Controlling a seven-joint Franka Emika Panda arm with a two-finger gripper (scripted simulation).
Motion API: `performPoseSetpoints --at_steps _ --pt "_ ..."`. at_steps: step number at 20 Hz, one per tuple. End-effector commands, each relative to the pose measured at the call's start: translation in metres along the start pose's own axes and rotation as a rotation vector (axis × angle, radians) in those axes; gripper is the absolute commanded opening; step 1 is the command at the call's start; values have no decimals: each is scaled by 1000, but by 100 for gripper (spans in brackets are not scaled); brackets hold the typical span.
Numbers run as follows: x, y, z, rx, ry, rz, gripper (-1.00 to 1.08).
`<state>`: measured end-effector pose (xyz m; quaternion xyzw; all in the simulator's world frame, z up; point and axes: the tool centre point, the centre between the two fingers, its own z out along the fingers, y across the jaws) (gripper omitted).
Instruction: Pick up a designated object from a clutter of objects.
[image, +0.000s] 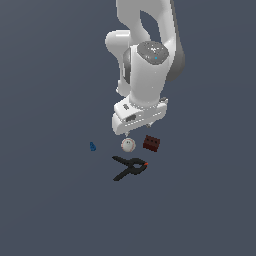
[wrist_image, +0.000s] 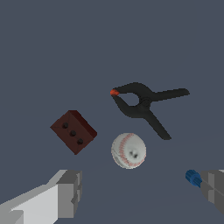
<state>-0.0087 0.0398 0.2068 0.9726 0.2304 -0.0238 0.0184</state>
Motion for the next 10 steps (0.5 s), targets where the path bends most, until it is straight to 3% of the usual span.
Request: performPoseSetpoints --at_steps 1,10 --pt "3 -11 18 -3 5 -91 100" --pt "8 -53 77 -4 29 -412 100"
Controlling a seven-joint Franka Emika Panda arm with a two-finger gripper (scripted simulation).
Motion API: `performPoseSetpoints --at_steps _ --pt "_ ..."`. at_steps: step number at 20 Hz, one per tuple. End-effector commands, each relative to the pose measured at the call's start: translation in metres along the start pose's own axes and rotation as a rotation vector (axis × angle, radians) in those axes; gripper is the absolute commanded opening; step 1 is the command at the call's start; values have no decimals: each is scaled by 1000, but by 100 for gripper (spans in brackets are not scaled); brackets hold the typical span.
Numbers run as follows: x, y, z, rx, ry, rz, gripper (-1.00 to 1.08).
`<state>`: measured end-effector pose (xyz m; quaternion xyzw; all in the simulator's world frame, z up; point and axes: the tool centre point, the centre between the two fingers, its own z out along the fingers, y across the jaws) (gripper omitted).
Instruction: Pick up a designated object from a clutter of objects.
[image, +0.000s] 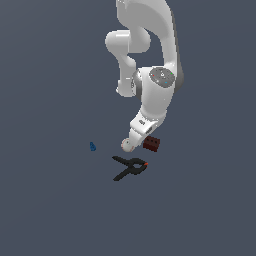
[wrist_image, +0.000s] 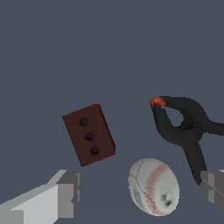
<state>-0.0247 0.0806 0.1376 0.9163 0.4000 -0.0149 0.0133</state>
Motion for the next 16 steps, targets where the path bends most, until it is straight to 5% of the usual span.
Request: performPoseSetpoints --at_steps 1,16 --pt "4 -11 15 0 8 -87 100" --pt "12 -50 59 6 39 -349 100"
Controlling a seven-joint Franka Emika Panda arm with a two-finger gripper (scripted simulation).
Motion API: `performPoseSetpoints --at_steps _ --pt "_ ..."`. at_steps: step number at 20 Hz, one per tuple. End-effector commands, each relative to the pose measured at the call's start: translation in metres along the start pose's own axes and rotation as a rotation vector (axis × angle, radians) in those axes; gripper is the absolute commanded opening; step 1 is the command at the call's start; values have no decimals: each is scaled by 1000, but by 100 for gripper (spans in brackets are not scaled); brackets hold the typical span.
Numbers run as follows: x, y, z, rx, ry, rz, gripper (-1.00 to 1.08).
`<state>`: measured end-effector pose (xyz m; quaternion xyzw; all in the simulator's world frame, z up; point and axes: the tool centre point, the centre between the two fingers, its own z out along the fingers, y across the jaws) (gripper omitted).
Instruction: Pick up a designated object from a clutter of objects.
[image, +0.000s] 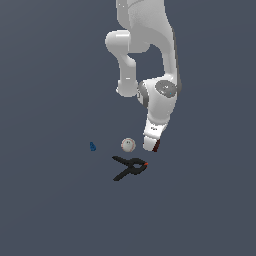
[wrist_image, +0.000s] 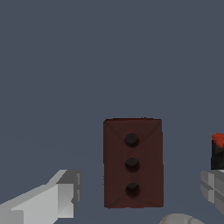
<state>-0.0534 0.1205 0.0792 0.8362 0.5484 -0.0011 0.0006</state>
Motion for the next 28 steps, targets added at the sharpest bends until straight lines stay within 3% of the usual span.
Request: performPoseSetpoints --at_steps 1,22,23,28 --pt "1 -2 2 0 2 -14 100" --pt "1 -2 52 0 2 -15 100" --pt "1 -2 52 0 2 -15 -100" --pt "1 -2 52 0 2 -15 -100"
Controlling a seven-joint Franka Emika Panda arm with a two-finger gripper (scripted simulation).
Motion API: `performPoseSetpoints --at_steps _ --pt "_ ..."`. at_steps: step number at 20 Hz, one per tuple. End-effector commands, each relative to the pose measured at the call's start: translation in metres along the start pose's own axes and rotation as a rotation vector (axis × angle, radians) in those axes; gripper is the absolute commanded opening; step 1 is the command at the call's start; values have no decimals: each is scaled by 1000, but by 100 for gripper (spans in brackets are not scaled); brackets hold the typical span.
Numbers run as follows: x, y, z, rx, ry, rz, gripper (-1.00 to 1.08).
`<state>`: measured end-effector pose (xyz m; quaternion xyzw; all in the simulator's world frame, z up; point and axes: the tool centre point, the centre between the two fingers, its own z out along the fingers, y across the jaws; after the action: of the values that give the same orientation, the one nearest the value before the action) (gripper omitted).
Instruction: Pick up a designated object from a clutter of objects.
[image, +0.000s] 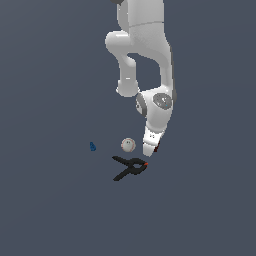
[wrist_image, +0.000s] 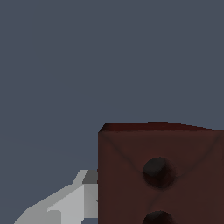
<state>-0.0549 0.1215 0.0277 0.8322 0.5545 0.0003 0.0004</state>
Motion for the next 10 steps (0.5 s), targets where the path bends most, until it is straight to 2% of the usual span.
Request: performPoseSetpoints --at_steps 1,10 --pt "0 -1 1 1 0 0 -100" --pt "0 2 -6 0 0 0 -100"
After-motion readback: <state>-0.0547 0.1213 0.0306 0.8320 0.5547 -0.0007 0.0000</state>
